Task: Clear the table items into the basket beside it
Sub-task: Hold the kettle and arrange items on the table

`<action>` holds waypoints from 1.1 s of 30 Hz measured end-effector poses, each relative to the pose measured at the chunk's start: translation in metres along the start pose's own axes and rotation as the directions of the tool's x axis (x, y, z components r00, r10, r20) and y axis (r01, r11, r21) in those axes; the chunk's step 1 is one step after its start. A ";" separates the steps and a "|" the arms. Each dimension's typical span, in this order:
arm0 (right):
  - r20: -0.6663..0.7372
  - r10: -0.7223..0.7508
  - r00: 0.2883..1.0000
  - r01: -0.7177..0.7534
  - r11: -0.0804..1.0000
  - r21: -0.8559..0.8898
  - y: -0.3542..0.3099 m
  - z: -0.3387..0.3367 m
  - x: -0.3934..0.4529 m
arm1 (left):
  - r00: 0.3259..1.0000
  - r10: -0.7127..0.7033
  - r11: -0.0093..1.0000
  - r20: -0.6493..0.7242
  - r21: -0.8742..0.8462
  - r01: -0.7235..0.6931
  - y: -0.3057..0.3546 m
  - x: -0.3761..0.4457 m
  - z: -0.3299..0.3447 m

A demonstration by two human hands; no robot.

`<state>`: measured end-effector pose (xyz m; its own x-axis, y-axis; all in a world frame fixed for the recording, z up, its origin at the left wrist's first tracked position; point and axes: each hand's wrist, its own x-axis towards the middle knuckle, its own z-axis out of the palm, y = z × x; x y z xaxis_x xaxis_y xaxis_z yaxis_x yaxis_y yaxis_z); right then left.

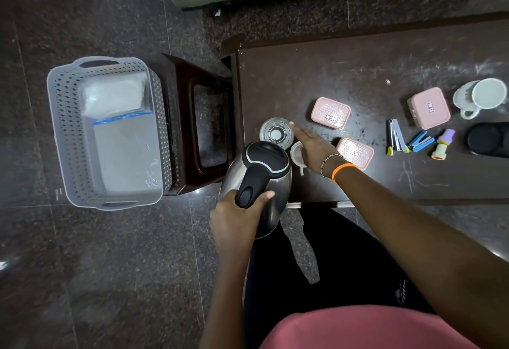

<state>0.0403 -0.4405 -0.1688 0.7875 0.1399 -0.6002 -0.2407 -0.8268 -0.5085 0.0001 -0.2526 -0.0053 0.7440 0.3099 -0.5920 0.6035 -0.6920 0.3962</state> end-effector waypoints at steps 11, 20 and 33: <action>0.128 0.083 0.988 -0.065 0.988 -0.139 -0.010 -0.014 -0.006 | 1.000 -0.010 0.999 0.013 0.047 0.009 0.005 0.000 0.001; 0.144 0.107 0.984 -0.083 0.983 -0.165 -0.010 -0.011 -0.005 | 0.998 -0.043 0.998 0.034 0.039 0.042 0.007 0.003 0.001; 0.166 0.120 0.979 -0.098 0.986 -0.133 -0.009 -0.012 -0.003 | 0.998 -0.038 0.998 0.046 0.046 0.036 0.007 0.007 0.000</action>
<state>0.0471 -0.4400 -0.1544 0.6477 0.1286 -0.7510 -0.2393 -0.9015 -0.3607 0.0097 -0.2551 -0.0069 0.7065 0.3052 -0.6385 0.6157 -0.7099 0.3419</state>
